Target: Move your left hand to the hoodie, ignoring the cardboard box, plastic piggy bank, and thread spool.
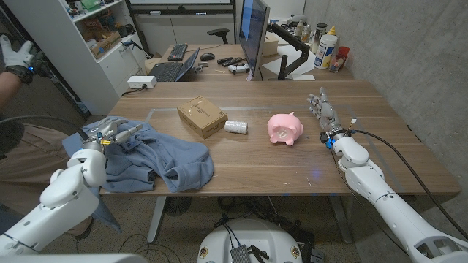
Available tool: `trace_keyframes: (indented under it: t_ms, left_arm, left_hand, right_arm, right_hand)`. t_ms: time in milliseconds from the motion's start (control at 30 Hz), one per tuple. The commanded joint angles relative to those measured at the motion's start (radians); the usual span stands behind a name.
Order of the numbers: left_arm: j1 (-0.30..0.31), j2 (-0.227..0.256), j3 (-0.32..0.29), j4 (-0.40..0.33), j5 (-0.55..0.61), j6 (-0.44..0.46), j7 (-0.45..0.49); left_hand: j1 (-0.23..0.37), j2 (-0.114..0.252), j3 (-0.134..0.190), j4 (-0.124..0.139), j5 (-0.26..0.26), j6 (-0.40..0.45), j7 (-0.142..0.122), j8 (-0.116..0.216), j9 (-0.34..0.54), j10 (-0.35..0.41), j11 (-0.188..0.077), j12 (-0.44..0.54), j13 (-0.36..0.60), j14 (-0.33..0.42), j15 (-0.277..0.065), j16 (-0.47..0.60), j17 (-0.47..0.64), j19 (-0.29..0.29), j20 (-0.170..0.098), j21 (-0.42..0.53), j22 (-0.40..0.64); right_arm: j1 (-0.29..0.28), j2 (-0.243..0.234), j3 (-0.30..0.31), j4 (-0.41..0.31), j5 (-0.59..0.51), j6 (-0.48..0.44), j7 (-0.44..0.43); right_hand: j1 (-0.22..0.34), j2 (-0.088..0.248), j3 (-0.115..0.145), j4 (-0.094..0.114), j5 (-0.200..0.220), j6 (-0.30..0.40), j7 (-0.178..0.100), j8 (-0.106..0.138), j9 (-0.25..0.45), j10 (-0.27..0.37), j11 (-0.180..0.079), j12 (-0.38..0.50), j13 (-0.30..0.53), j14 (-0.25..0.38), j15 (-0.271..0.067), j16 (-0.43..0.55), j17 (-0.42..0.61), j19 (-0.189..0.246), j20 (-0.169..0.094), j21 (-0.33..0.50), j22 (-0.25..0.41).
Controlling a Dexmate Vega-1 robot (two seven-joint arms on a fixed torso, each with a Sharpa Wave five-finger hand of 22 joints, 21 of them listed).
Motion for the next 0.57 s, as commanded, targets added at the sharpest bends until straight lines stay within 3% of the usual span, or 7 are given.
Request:
trace_keyframes:
  t_ms: [33,567]
  left_arm:
    - [-0.006,0.018,0.015,-0.001,-0.011,0.015,0.011]
    - [-0.025,0.035,0.030,0.012,-0.045,0.017,0.018]
  left_hand:
    - [0.012,-0.003,-0.002,-0.002,0.010,0.003,0.000,0.004,0.003,0.003,-0.001,0.008,0.002,-0.003,-0.003,0.006,0.001,0.001,-0.003,0.007,0.003]
    - [0.012,-0.003,-0.002,-0.002,0.011,0.004,-0.001,0.004,0.003,0.002,0.000,0.007,0.002,-0.003,-0.001,0.006,0.001,0.002,-0.002,0.007,0.003]
  right_arm:
    - [0.003,0.003,0.001,0.011,0.002,0.005,0.004]
    - [0.004,0.007,0.005,0.016,0.002,0.005,-0.003]
  right_hand:
    - [-0.001,0.029,0.006,0.004,0.000,0.004,0.000,-0.001,0.004,0.006,-0.003,-0.002,0.002,0.002,0.001,0.004,0.001,-0.006,-0.002,0.006,0.003]
    - [0.000,0.029,0.006,0.004,0.000,0.004,0.000,-0.001,0.004,0.005,-0.004,-0.002,0.002,0.002,0.001,0.004,0.001,-0.006,-0.002,0.006,0.003]
